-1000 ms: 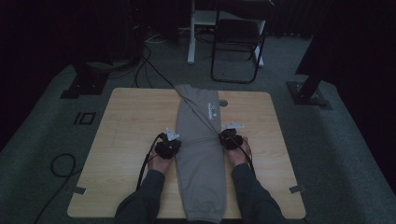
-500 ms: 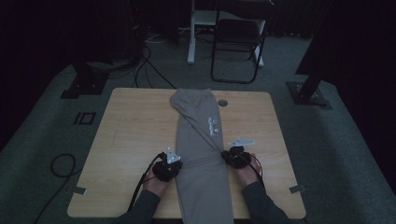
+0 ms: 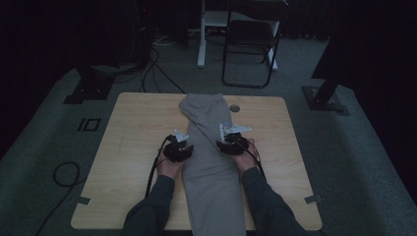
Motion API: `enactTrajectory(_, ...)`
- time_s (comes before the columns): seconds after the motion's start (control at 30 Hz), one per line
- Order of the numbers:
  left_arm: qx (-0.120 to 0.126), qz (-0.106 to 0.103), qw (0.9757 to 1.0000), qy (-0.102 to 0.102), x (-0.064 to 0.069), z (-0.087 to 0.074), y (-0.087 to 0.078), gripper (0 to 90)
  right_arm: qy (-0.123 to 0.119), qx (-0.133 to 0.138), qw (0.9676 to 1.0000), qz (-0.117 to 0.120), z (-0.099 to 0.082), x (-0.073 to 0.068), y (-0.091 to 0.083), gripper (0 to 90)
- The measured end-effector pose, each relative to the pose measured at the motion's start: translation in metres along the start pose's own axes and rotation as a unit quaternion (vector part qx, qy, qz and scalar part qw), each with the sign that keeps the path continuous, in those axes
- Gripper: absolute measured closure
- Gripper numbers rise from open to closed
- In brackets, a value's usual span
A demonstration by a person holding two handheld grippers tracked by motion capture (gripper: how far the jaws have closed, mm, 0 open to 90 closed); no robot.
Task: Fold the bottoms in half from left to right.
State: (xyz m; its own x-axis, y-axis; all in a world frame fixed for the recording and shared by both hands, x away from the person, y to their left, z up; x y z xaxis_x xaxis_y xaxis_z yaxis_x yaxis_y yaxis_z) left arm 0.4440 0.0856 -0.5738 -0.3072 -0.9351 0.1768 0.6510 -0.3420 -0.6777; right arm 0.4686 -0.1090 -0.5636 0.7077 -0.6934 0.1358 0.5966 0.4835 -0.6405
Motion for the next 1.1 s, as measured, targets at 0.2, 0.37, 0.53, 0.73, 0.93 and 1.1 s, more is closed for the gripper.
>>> enactTrajectory(0.2, -0.009, 0.009, 0.9995, 0.028, 0.003, -0.001, 0.012, 81.0, 0.010, -0.009, 0.9998, 0.017, 0.009, 0.002, 0.025, 57.6)
enactTrajectory(0.37, -0.009, 0.011, 0.9994, 0.032, 0.003, -0.002, 0.012, 83.6, -0.006, -0.022, 0.9995, 0.021, 0.009, 0.004, 0.026, 89.1)
enactTrajectory(0.53, -0.001, 0.006, 0.9997, 0.025, 0.001, -0.004, 0.011, 83.7, 0.036, -0.009, 0.9993, -0.004, -0.007, 0.024, 0.009, 90.0)
enactTrajectory(0.73, -0.001, 0.006, 0.9997, 0.023, 0.001, -0.006, 0.010, 84.0, 0.069, -0.017, 0.9960, -0.053, -0.032, 0.045, -0.009, 90.0)
enactTrajectory(0.93, 0.000, 0.005, 0.9996, 0.026, 0.001, -0.010, 0.005, 84.4, 0.060, -0.032, 0.9953, -0.069, -0.043, 0.041, -0.006, 88.3)
enactTrajectory(1.1, 0.000, -0.008, 0.9998, 0.019, 0.000, -0.018, -0.002, 84.3, 0.047, -0.038, 0.9957, -0.070, -0.044, 0.037, -0.012, 79.4)
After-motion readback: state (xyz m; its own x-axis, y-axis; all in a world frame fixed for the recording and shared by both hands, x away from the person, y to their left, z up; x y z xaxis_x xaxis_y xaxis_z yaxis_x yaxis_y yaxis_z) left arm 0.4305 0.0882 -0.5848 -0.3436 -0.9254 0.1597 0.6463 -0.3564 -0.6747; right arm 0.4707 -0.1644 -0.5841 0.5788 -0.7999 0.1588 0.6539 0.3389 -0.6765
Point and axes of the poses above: each handheld gripper's, and its own axes: y roughly forward along the jaws, z roughly out of its top, x roughly to its right, the point moved 5 cm from there along y, roughly forward along the jaws, and after that the axes turned 14 degrees about -y, right-handed, at the moved point
